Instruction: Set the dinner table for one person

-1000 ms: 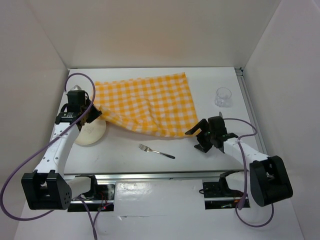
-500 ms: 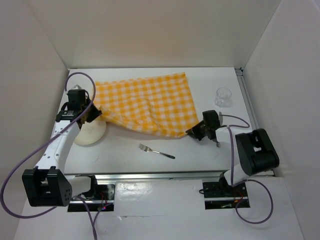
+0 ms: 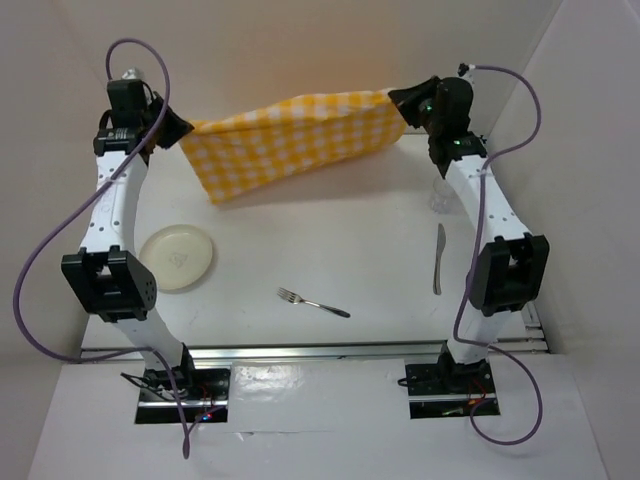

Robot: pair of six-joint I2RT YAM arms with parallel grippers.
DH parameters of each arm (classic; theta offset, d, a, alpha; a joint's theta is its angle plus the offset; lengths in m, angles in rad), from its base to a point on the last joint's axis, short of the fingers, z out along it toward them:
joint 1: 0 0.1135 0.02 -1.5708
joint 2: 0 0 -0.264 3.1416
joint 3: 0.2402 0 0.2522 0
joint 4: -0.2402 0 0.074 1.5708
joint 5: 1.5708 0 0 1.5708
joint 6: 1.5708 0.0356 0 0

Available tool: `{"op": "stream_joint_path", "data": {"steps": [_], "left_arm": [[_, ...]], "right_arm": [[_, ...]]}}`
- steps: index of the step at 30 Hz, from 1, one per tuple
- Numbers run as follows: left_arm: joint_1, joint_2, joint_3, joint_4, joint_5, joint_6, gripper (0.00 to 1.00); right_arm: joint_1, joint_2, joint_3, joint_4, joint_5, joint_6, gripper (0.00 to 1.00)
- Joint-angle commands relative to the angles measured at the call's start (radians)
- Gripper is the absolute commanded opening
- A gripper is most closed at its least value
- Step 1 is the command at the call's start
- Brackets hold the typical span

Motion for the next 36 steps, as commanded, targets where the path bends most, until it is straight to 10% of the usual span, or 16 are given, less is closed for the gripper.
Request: {"op": "stream_joint_path", "data": {"steps": [1,14,15,19,21,22,27,29,30,32,36], "left_arm": [[0.018,-0.036,0.107,-0.01,0.07,0.044,0.0],[0.018,-0.413,-0.746,0.125,0.12,0.022,0.0],[0.027,-0.432,-0.782,0.125,0.103,0.022,0.08],[0.027,-0.412,-0.79,0.05,0.08,0.074,1.0],[0.027,-0.369,-0.72,-0.011,0.055,0.084,1.0],[0.027,-0.36,-0.692,-0.028,0.021,0.084,1.0],[0.027,-0.351,-0.571,-0.036,0.012,0.117,0.99],[0.008,-0.334,-0.542,-0.036,0.026,0.128,0.75],[-0.009,-0.317,-0.517,-0.059,0.026,0.14,0.37],[-0.066,-0.244,-0.497,-0.094,-0.005,0.151,0.0],[-0.137,-0.11,-0.488,-0.156,-0.032,0.125,0.0]], "right_arm": [[-0.024,-0.105,-0.012,0.012,0.025,-0.101,0.0],[-0.036,-0.564,-0.935,0.051,-0.088,-0.039,0.0],[-0.036,-0.584,-0.936,0.051,-0.107,-0.039,0.0],[-0.036,-0.62,-1.042,-0.056,-0.122,-0.076,0.2],[-0.036,-0.641,-1.042,-0.105,-0.113,-0.116,0.45],[-0.036,-0.653,-1.042,-0.116,-0.113,-0.13,0.75],[-0.036,-0.718,-0.962,-0.266,-0.049,-0.223,1.0],[-0.036,-0.773,-0.951,-0.299,-0.004,-0.237,1.0],[-0.036,-0.788,-0.939,-0.314,0.046,-0.237,0.99],[-0.036,-0.801,-0.924,-0.314,0.108,-0.237,0.84],[0.042,-0.743,-0.875,-0.293,0.204,-0.228,0.47]]}}
